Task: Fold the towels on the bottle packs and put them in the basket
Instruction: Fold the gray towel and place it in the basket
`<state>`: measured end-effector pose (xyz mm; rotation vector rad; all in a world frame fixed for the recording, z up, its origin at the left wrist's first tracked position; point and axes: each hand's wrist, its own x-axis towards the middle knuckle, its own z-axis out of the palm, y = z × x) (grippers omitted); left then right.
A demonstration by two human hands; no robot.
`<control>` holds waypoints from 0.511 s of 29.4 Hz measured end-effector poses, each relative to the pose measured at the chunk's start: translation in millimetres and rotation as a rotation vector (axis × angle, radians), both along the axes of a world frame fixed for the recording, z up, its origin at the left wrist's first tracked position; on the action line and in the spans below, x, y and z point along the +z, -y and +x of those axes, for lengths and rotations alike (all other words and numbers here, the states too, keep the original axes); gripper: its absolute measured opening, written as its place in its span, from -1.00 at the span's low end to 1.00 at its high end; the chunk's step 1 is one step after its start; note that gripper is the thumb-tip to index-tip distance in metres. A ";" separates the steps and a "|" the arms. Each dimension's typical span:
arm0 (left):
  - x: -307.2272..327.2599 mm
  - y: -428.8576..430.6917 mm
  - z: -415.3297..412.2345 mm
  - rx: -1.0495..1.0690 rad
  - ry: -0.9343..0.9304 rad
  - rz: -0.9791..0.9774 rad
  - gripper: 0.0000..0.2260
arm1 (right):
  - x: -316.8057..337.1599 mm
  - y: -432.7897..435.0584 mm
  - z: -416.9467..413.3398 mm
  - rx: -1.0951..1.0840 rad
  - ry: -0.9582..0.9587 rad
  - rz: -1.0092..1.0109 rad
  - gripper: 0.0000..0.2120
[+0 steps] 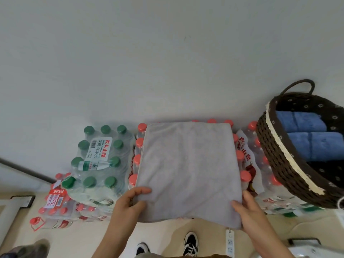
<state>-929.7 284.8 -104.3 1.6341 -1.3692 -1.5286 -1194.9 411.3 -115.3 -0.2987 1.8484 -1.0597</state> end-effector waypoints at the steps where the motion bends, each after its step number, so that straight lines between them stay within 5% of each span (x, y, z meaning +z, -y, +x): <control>1: -1.4 -1.1 0.6 -0.023 0.008 0.007 -0.72 | 3.4 -0.5 1.9 0.027 -0.048 -0.001 -0.75; 5: -3.7 -10.0 4.0 -0.022 0.009 0.057 -0.67 | 8.4 -5.6 7.2 0.003 -0.168 0.026 -0.84; 8: -10.1 -12.7 10.7 -0.119 0.258 -0.082 -0.60 | 5.1 -9.1 9.6 0.063 -0.276 0.087 -0.87; 12: 7.4 -10.2 11.7 -0.216 0.749 -0.353 -0.86 | 5.1 -13.0 6.4 0.213 -0.542 0.205 -0.75; 15: 28.1 16.8 -8.4 -0.128 0.696 -0.527 -0.93 | 20.6 -1.6 -0.1 0.299 -0.813 0.156 -0.70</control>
